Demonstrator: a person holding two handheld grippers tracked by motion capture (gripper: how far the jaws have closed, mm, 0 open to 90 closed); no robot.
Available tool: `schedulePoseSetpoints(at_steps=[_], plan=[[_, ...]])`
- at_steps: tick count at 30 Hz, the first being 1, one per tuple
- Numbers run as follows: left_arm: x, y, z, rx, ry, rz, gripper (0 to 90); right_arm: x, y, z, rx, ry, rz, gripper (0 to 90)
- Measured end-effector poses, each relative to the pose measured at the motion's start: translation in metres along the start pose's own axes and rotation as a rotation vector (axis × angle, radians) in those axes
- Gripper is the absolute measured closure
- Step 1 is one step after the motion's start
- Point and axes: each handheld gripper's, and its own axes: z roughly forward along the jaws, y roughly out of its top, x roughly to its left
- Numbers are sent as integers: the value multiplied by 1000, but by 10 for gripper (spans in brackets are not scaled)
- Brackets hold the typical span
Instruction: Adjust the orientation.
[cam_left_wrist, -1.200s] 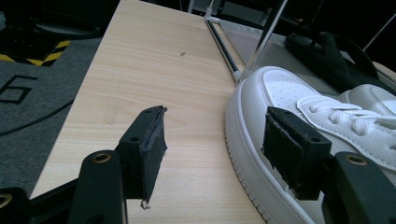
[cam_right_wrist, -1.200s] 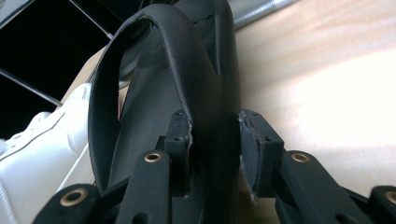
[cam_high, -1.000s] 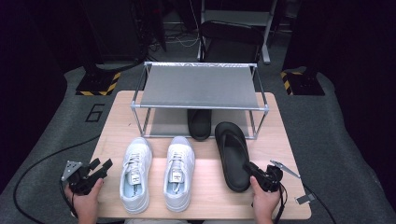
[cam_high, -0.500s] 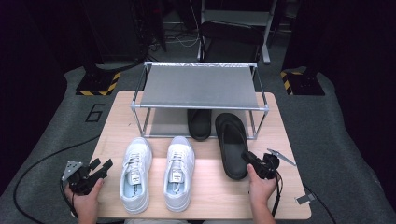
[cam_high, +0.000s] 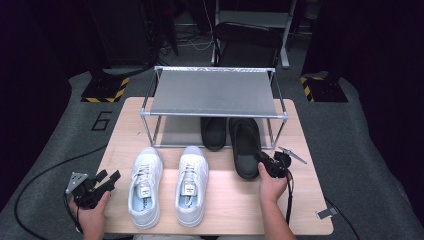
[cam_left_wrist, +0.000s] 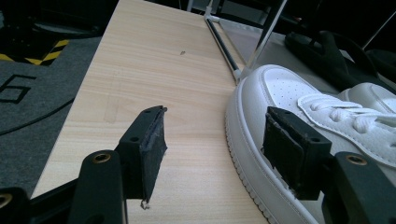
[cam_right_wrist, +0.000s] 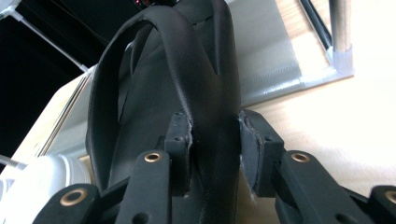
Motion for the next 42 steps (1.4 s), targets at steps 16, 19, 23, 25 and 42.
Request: schedulePoseSetpoints(at_steps=[16, 19, 23, 25, 42], plan=[[2, 0, -2, 7, 1, -1, 388, 2, 8, 28, -1, -60, -17, 659], [2, -1, -2, 5, 1, -3, 388, 3, 10, 29, -3, -62, -16, 659], [2, -1, -3, 5, 4, -3, 387, 5, 15, 32, -6, -60, -28, 659], [2, -1, -2, 5, 2, -4, 388, 5, 16, 34, -7, -63, -31, 659], [3, -1, -2, -3, 3, -9, 388, 1, 22, 51, -6, -73, 19, 659]])
